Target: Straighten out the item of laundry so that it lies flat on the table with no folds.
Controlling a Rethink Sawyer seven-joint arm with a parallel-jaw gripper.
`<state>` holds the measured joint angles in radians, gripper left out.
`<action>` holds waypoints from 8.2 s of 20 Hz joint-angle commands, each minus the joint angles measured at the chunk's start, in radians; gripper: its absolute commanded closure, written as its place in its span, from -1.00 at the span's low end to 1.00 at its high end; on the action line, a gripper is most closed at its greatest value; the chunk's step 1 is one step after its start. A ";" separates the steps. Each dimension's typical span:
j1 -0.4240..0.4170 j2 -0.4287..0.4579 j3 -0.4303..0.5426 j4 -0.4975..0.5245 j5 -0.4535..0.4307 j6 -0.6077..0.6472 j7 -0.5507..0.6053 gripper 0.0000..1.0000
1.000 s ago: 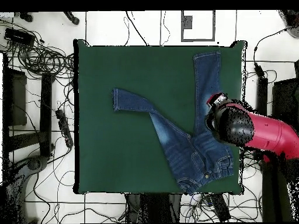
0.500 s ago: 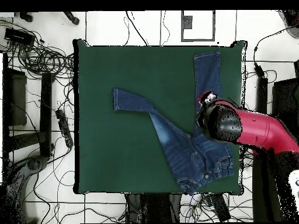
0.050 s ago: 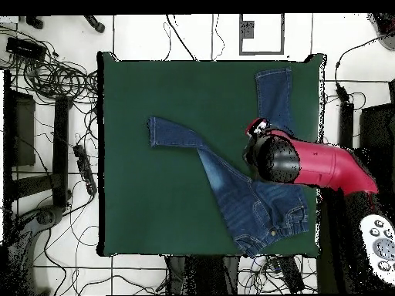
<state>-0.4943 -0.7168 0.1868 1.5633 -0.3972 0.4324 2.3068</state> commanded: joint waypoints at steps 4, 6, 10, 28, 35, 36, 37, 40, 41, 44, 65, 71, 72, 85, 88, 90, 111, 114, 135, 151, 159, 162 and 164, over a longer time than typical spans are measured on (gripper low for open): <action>0.193 0.134 -0.004 0.049 -0.020 0.070 0.061 -1.00; 0.199 0.158 0.000 0.051 0.000 0.044 0.077 -1.00; 0.243 0.180 -0.036 0.050 0.019 0.006 0.132 -1.00; 0.172 0.283 -0.017 0.097 -0.013 -0.138 0.070 -1.00; 0.177 0.406 -0.044 0.070 -0.008 -0.248 0.099 -1.00; 0.183 0.414 -0.049 0.070 -0.005 -0.264 0.105 -1.00; 0.188 0.417 -0.053 0.075 0.000 -0.275 0.113 -1.00; 0.202 0.427 -0.061 0.078 0.016 -0.293 0.124 -1.00; 0.206 0.429 -0.065 0.077 0.019 -0.300 0.128 -1.00; 0.223 0.421 -0.078 0.080 0.033 -0.295 0.142 -1.00; 0.049 0.029 0.026 0.414 0.035 -0.080 -0.034 -1.00; 0.000 0.031 0.029 0.453 -0.013 -0.085 -0.069 -1.00; 0.000 0.061 0.024 0.444 -0.033 -0.118 -0.064 -1.00; 0.132 0.146 -0.043 0.399 -0.048 -0.234 0.077 -1.00; 0.152 0.163 -0.046 0.397 -0.037 -0.263 0.096 -1.00; 0.162 0.176 -0.051 0.394 -0.034 -0.286 0.105 -1.00; 0.231 0.565 -0.201 0.209 0.025 -0.730 0.122 -1.00; 0.220 0.569 -0.199 0.208 0.019 -0.742 0.115 -1.00; 0.168 0.467 -0.173 0.263 -0.004 -0.632 0.065 1.00; -0.180 -0.196 0.186 0.479 0.074 -0.003 -0.127 1.00; -0.200 -0.240 0.229 0.480 0.098 0.060 -0.102 1.00; -0.199 -0.256 0.233 0.479 0.110 0.085 -0.093 1.00; -0.205 -0.262 0.243 0.479 0.127 0.107 -0.092 1.00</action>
<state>-0.7225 -0.9318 0.2742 2.0089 -0.3496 0.3960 2.3068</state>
